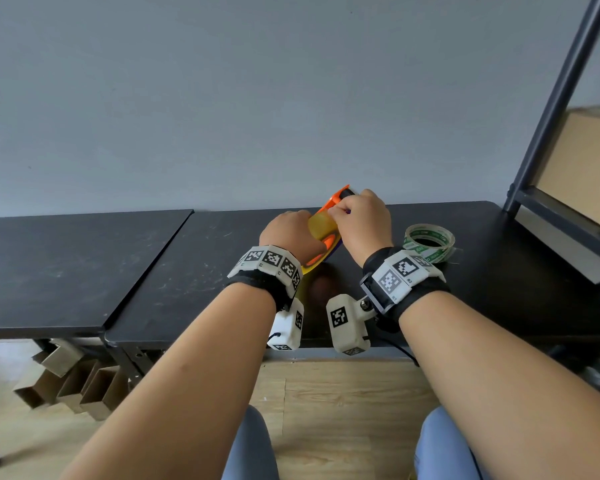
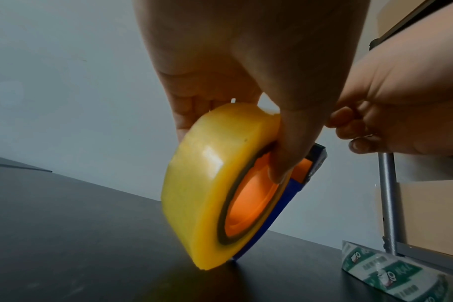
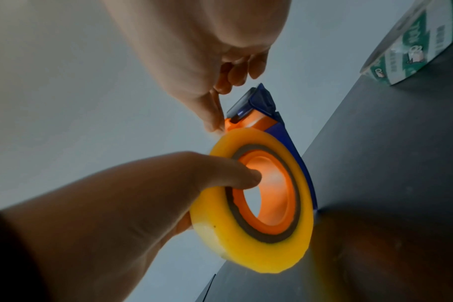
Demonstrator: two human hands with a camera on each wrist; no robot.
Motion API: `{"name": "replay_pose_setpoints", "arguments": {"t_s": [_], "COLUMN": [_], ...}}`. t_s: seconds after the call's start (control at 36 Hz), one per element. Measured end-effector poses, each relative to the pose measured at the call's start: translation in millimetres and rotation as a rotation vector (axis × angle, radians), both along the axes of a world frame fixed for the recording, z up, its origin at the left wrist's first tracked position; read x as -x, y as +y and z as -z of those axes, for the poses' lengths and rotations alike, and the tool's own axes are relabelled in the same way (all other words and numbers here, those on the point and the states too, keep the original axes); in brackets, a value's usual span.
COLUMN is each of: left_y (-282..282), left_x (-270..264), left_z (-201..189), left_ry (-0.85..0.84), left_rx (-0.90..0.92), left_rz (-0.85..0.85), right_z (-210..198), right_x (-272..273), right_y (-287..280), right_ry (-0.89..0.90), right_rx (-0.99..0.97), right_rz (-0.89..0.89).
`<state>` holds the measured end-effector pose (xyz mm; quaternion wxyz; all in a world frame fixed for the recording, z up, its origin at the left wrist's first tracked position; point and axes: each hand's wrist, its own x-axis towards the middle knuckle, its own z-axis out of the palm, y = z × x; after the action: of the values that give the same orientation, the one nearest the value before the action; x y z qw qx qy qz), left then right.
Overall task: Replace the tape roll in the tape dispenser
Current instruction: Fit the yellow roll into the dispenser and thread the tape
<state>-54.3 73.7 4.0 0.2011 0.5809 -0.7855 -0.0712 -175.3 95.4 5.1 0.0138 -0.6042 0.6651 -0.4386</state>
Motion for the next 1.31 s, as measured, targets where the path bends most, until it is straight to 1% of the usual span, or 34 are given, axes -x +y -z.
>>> {"name": "replay_pose_setpoints", "arguments": {"t_s": [0.06, 0.22, 0.42, 0.58, 0.72, 0.86, 1.0, 1.17, 1.31], "left_y": [-1, -1, 1, 1, 0, 3, 6, 7, 5], "left_x": [-1, -5, -6, -9, -9, -6, -2, 2, 2], "left_z": [0, 3, 7, 7, 4, 3, 6, 5, 4], "left_ry": [-0.014, -0.040, -0.017, -0.001, -0.031, -0.024, 0.011, 0.006, 0.010], "left_rx": [-0.005, -0.008, 0.016, 0.017, 0.006, 0.022, 0.051, 0.039, 0.023], "left_rz": [0.002, 0.000, 0.006, -0.020, -0.040, -0.071, -0.028, -0.033, -0.047], "right_z": [0, 0, 4, -2, -2, 0, 5, -1, -4], "right_x": [2, 10, 1, -6, -2, 2, 8, 11, 9], "right_y": [-1, -5, 0, 1, -7, -7, -5, 2, 2], "right_ry": [-0.014, -0.128, -0.225, -0.281, -0.275, -0.373, -0.325, -0.297, -0.393], "right_rx": [0.013, 0.082, 0.146, 0.192, 0.114, 0.063, 0.008, -0.039, -0.060], "right_rz": [0.019, 0.080, 0.070, 0.039, 0.018, 0.002, -0.016, -0.034, -0.065]}}
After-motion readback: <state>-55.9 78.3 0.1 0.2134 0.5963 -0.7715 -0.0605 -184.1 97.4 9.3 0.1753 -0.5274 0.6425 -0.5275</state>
